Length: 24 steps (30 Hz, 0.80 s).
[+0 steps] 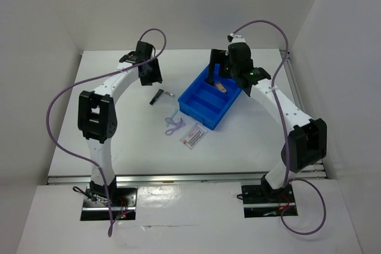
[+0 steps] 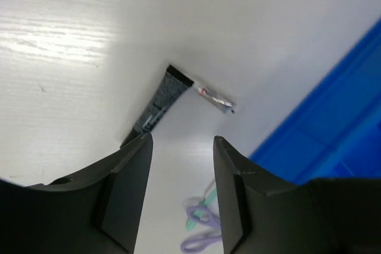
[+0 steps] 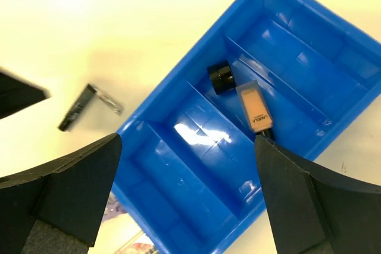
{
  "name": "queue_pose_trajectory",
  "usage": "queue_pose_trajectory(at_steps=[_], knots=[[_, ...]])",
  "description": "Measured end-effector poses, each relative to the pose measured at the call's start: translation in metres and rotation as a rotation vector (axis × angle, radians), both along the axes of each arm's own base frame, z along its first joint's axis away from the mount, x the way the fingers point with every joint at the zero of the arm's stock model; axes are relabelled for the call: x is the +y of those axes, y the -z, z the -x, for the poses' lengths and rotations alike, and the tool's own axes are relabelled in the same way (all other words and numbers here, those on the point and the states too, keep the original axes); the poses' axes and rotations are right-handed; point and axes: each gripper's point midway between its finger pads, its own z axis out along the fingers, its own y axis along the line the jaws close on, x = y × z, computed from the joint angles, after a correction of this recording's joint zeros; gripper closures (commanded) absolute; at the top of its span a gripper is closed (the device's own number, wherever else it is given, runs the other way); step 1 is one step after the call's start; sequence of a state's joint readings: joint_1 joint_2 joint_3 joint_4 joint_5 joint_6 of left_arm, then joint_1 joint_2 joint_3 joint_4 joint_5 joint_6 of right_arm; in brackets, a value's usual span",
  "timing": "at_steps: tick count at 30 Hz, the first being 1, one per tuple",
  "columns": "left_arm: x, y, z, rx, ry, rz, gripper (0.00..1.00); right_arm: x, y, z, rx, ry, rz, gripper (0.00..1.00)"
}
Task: Organize the makeup
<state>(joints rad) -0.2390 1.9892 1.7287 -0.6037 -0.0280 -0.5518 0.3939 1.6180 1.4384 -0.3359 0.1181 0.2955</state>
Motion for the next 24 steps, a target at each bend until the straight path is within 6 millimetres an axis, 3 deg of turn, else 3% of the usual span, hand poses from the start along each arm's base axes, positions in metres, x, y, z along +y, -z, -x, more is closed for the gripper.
queue_pose_trajectory(at_steps=[1,4,10,16,19,20,21,24], knots=[[0.001,0.005,-0.007,0.007,-0.002,-0.017,0.31,-0.001,-0.008,0.003,-0.013,-0.001,-0.010,0.00],[0.005,0.030,-0.023,0.041,0.000,-0.073,0.23,-0.004,-0.020,0.012,-0.036,0.000,-0.021,0.00],[0.015,0.087,-0.016,0.175,0.028,-0.149,0.27,-0.011,-0.020,0.029,-0.030,0.004,-0.023,0.00],[0.019,0.102,-0.006,0.208,0.027,-0.156,0.30,-0.014,-0.006,0.035,0.014,0.012,-0.010,0.00],[0.022,0.103,0.002,0.205,0.020,-0.160,0.48,-0.016,-0.002,0.037,0.027,0.017,-0.007,0.00],[0.024,0.104,0.006,0.210,0.017,-0.164,0.60,-0.016,0.000,0.037,0.030,0.018,-0.007,0.00],[0.025,0.104,0.008,0.213,0.012,-0.165,0.80,-0.016,0.000,0.038,0.033,0.018,-0.007,0.00],[0.027,0.100,0.011,0.213,0.008,-0.172,1.00,-0.016,0.004,0.039,0.041,0.020,-0.007,0.00]])
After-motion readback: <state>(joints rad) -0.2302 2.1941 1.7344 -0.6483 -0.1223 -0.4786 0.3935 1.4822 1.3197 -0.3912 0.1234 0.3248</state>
